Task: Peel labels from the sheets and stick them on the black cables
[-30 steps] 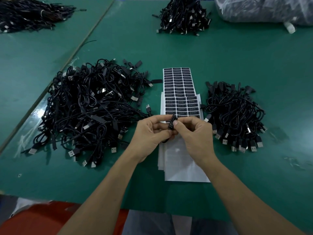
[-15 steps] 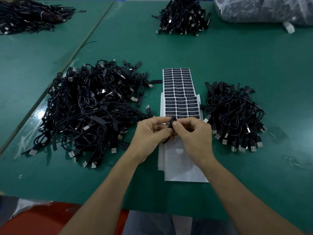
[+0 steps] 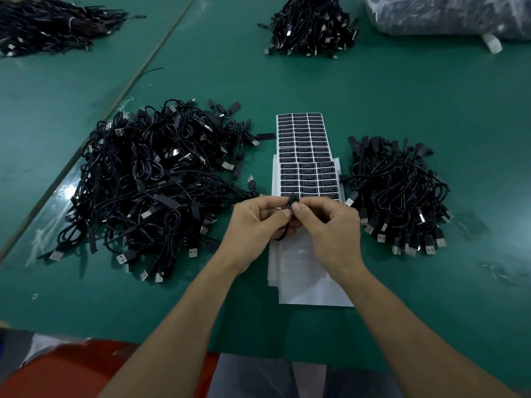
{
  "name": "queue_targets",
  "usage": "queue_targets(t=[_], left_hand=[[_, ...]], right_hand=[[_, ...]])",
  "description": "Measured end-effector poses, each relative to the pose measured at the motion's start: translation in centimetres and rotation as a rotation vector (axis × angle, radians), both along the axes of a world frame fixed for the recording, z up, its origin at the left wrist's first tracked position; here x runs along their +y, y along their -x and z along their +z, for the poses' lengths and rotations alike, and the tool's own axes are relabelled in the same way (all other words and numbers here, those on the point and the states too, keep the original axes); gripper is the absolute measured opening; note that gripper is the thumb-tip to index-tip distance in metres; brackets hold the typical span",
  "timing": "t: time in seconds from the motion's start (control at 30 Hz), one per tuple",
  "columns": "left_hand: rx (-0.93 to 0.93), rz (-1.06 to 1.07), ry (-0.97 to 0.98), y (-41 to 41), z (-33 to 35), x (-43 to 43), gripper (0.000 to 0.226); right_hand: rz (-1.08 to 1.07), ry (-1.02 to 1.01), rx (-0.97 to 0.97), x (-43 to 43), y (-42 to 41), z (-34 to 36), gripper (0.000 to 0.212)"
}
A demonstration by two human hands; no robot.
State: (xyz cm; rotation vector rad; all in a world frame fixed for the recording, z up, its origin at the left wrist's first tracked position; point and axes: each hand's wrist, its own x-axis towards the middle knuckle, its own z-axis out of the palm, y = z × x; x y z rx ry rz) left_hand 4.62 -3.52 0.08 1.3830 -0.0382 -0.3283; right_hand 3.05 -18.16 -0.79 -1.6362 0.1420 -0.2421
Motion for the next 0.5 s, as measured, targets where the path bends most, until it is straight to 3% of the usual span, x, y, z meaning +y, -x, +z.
queue_targets(t=[0.5], left_hand=[[-0.009,0.061,-0.069,-0.12,-0.52,-0.12,0.018]], right_hand=[[-0.002,0.036,-0.036,0.14,0.24,0.06,0.019]])
